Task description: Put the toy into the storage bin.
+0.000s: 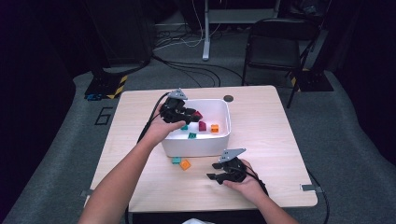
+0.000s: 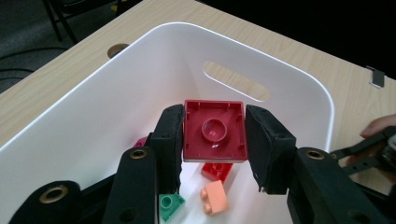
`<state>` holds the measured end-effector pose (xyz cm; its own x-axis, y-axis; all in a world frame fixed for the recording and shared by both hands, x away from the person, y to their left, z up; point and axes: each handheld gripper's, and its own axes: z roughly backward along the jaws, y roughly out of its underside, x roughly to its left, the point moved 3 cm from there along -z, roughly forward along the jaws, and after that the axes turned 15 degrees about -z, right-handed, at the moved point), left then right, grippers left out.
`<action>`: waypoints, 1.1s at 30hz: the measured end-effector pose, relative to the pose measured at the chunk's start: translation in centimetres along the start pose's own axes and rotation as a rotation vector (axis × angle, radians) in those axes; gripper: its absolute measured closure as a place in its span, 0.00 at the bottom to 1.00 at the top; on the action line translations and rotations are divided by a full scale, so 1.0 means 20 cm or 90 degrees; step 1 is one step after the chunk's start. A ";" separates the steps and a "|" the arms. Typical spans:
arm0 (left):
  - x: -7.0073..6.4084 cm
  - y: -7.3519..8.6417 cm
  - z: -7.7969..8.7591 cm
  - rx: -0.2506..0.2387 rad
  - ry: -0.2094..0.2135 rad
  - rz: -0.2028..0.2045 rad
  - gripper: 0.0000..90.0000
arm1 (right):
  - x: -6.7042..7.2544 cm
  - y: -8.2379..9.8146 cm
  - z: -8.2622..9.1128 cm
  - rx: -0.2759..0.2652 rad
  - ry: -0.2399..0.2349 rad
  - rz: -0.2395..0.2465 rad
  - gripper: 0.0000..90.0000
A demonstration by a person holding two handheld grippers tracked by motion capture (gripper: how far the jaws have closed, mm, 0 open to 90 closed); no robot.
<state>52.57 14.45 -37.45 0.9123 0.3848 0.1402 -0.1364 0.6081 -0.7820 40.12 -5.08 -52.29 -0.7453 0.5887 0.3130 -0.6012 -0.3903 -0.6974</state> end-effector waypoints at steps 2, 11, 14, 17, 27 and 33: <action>0.01 -0.01 -0.03 0.002 -0.003 -0.004 0.65 | 0.00 0.00 0.00 -0.002 0.000 0.000 0.55; 0.04 -0.01 -0.17 0.015 0.008 -0.006 0.65 | 0.00 0.00 0.00 -0.002 -0.001 0.003 0.55; 0.05 0.00 -0.21 0.023 0.007 -0.007 0.65 | 0.00 0.00 0.00 -0.002 -0.002 0.002 0.55; 0.05 0.02 -0.24 0.031 0.011 -0.005 0.65 | -0.01 0.00 0.01 -0.003 -0.003 0.002 0.55; 0.07 0.04 -0.26 0.047 0.008 -0.007 0.64 | -0.01 0.00 0.01 -0.003 -0.004 0.004 0.55; 0.08 0.05 -0.24 0.046 -0.013 0.002 0.59 | 0.00 0.00 0.00 -0.001 -0.003 0.000 0.55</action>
<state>55.74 12.31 -41.05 0.9041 0.3998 0.1506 -0.1674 0.6558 -0.7362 40.17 -5.13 -52.35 -0.7465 0.5858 0.3156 -0.6007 -0.3892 -0.6983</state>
